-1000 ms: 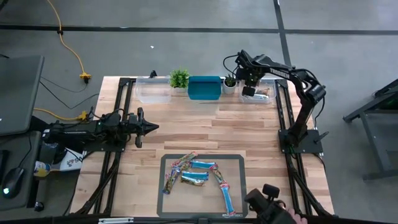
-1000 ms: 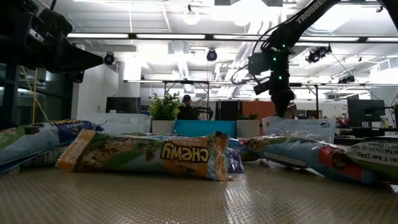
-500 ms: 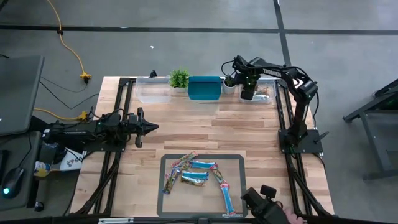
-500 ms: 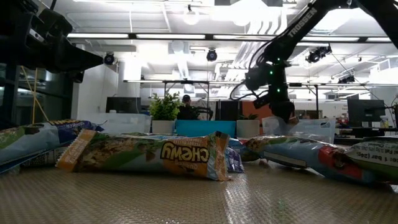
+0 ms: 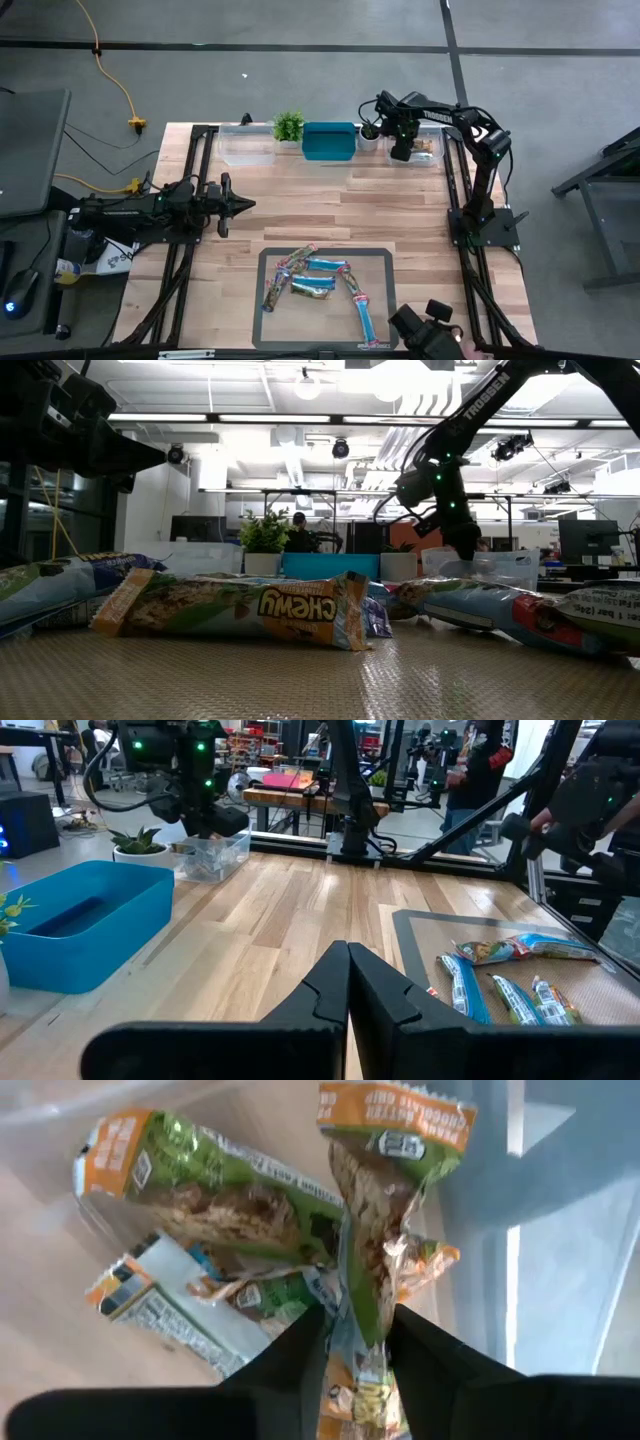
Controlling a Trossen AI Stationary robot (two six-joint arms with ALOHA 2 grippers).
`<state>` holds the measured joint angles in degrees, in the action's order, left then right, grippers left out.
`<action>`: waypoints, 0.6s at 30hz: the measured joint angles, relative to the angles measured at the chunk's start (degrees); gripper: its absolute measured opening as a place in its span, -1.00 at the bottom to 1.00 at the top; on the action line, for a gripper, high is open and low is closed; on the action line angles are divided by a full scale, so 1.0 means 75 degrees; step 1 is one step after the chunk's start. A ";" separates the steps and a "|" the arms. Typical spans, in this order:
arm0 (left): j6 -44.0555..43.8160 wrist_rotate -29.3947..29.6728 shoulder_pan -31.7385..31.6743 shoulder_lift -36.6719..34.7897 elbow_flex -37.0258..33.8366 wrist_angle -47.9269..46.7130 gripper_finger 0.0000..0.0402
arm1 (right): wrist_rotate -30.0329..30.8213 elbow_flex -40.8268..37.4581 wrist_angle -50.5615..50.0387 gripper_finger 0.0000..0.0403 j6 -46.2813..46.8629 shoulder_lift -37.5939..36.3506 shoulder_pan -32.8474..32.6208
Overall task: Pick and place Granola Bars by type
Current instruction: Put the yellow granola bar into the right transparent bin, then put the red granola bar into the blue bin
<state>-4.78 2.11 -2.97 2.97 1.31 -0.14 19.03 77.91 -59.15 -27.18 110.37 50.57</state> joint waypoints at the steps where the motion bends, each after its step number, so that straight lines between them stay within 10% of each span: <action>1: -0.0001 0.0000 0.0000 0.0001 0.0001 0.0000 -0.99 | 0.0022 0.0000 -0.0057 -0.45 0.0183 -0.0005 0.0000; 18: 0.0000 0.0000 0.0001 -0.0001 0.0000 0.0000 -0.99 | -0.0278 0.0000 -0.0538 -0.10 0.2677 -0.1758 -0.0338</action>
<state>-4.78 2.11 -2.97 2.97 1.31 -0.14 16.94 77.91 -63.19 -7.11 97.18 48.03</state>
